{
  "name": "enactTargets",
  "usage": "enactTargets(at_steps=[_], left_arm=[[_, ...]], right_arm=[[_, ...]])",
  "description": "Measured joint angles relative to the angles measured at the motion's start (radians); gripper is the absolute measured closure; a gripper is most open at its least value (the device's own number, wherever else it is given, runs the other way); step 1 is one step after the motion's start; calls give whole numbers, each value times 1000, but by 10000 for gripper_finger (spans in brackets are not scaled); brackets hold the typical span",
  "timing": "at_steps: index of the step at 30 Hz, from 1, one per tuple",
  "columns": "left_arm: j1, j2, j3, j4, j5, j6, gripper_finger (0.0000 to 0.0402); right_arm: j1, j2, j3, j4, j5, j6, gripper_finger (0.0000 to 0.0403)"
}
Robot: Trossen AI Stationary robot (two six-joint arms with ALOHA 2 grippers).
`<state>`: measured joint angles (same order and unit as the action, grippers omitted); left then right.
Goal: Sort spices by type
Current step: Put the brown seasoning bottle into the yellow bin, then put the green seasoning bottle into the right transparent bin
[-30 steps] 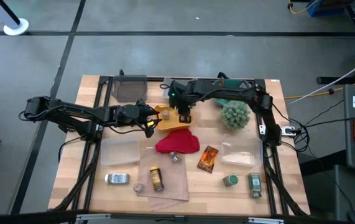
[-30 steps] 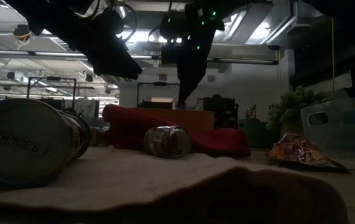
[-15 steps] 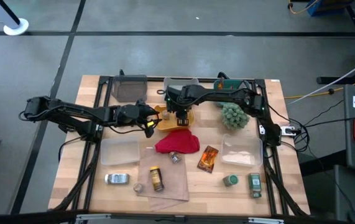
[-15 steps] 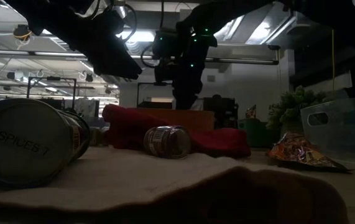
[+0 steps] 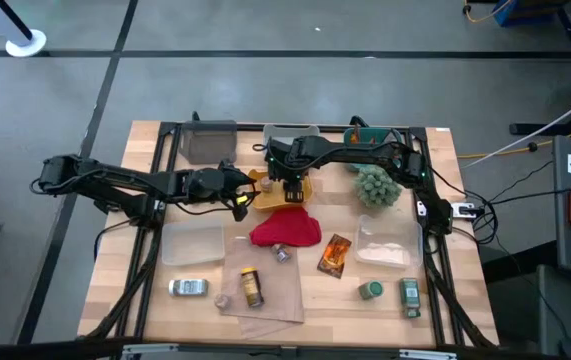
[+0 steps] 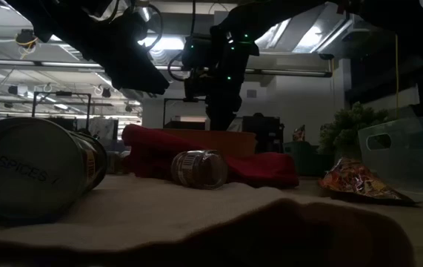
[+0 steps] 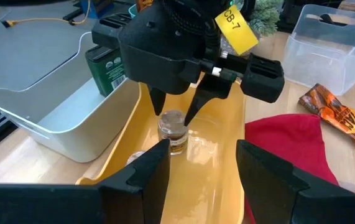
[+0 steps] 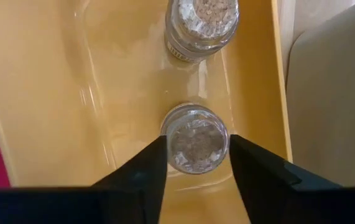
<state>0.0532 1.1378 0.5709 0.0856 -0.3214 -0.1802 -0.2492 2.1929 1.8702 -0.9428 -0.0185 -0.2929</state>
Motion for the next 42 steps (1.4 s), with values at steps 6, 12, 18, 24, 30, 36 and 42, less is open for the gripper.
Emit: enactTargets(at_steps=[6,12,18,24,30,36,42], left_arm=[[0,0,0,0,0,-2,229],[0,0,0,0,0,2,229],[0,0,0,0,0,30,229],[1,0,0,4,0,31,229],[2,0,0,11,-8,27,229],[2,0,0,10,-8,7,229],[2,0,0,12,-8,27,229]], right_arm=[[1,-4,0,-3,0,0,170],[1,-8,0,-5,0,1,155],[1,-8,33,-95,0,56,155],[14,-8,189,-263,7,137,155],[31,-8,364,-349,25,94,155],[28,-16,463,-521,27,53,155],[54,-75,459,-630,74,209,155]])
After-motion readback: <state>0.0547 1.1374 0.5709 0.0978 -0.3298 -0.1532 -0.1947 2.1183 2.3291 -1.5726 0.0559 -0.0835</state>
